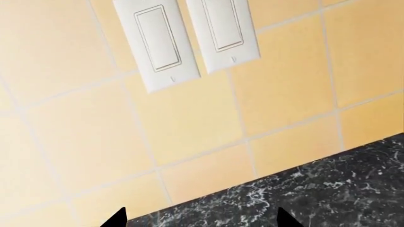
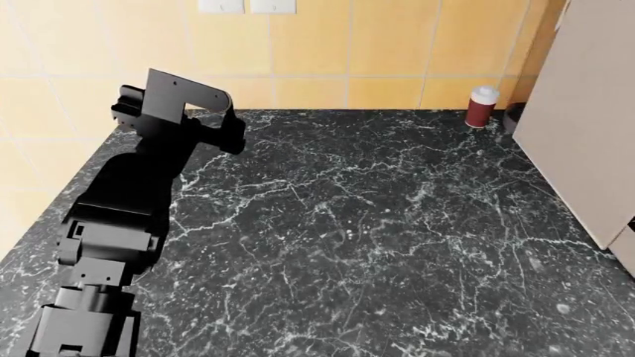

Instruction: A wet mug is on the counter and needs to be dried. Pick it up and place it upside down in the open cabinet.

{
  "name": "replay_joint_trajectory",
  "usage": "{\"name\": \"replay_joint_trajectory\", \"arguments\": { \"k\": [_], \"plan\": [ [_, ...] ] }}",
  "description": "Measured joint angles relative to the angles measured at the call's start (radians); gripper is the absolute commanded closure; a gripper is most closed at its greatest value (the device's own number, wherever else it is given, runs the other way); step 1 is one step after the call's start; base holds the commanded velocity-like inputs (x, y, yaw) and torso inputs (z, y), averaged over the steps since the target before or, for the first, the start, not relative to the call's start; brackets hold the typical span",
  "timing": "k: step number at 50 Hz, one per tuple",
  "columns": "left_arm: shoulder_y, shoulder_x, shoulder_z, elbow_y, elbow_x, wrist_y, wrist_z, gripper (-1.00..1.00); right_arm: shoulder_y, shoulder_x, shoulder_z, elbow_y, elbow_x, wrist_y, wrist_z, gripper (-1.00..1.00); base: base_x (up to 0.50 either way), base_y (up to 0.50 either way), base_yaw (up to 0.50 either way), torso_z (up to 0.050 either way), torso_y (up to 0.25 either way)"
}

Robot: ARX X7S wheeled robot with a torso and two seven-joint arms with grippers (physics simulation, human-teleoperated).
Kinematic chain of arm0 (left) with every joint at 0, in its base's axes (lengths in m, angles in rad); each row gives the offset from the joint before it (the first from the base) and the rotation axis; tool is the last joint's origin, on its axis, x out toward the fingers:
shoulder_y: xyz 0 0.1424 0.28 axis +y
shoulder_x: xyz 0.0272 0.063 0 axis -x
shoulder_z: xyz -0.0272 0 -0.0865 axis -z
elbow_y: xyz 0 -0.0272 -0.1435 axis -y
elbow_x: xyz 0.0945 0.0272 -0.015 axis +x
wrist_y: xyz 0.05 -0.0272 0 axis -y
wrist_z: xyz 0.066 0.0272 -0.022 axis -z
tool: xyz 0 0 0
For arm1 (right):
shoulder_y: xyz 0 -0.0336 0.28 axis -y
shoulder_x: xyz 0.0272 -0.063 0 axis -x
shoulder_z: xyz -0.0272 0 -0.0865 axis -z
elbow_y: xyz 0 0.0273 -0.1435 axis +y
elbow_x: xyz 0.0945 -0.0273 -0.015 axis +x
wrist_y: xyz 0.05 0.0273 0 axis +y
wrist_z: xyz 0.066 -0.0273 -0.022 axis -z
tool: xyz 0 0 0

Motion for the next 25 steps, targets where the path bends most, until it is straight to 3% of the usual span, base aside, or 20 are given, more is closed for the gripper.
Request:
{"name": "replay_joint_trajectory", "arguments": {
  "k": [25],
  "plan": [
    [-0.001, -0.005, 0.005, -0.023, -0.009, 0.015, 0.001, -1.0, 0.156, -0.02, -0.118, 0.41, -0.289, -0.15, -0.125, 1.0, 0.0, 0.0, 0.0, 0.0, 0.0]
  ]
}}
